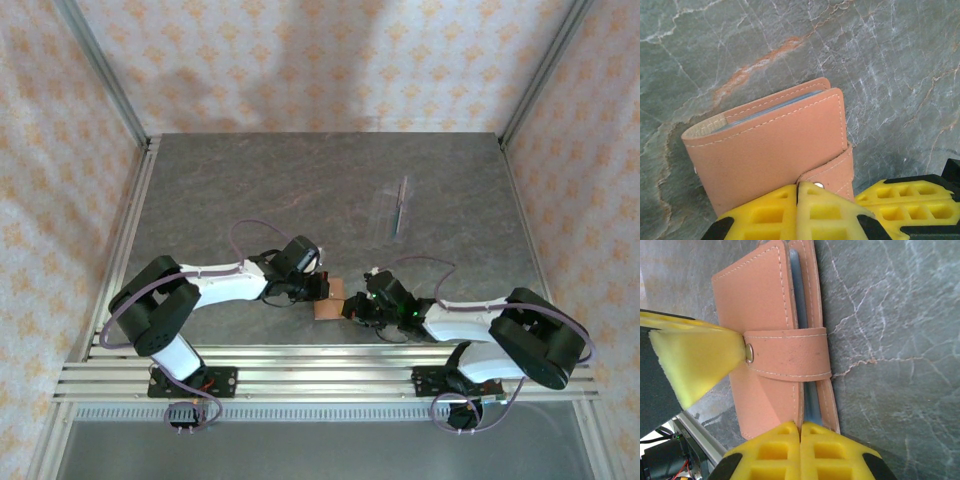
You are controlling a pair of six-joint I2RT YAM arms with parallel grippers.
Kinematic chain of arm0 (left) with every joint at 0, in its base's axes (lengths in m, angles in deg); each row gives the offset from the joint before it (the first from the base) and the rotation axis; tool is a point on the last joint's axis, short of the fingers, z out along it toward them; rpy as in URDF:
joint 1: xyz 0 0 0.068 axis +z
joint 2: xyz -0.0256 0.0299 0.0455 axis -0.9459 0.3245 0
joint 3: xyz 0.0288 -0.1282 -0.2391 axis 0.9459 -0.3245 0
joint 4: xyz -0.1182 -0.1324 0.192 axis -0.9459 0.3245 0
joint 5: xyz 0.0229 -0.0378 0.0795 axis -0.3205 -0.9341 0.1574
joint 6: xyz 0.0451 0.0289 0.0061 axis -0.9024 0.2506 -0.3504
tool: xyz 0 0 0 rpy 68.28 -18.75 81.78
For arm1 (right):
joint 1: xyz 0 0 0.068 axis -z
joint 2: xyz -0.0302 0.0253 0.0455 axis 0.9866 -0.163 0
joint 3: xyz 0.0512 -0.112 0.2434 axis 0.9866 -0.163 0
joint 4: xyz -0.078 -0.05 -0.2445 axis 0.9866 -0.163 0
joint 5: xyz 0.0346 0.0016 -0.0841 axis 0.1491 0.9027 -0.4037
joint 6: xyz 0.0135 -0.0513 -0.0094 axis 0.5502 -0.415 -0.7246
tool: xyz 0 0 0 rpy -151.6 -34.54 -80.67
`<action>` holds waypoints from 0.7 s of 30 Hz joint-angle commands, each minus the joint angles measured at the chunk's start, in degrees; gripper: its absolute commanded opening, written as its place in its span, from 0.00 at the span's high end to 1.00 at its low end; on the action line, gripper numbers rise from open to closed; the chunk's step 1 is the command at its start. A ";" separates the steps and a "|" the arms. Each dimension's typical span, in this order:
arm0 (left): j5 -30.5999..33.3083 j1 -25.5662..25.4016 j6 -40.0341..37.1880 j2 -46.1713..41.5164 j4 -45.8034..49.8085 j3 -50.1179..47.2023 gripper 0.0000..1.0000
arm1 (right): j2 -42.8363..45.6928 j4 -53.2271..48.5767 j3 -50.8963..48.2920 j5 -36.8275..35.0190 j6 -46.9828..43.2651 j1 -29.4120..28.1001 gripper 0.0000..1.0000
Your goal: Put the credit cards into the card holder
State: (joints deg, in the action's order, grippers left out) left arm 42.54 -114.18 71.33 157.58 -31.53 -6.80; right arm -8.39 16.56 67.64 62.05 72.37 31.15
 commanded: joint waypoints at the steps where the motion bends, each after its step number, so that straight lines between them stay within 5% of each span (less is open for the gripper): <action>1: -0.54 0.57 0.63 0.90 0.50 -0.10 1.00 | -0.13 -6.23 -0.26 -2.38 -0.65 -0.03 1.00; 21: -3.17 0.34 3.07 -2.76 -1.44 -1.42 1.00 | -1.82 -6.02 0.47 -2.04 -1.20 -0.07 1.00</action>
State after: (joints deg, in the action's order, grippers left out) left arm 39.81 -114.02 73.87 156.99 -33.26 -7.28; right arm -8.66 15.93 68.06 62.24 72.18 31.15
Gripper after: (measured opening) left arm 0.050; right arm 0.039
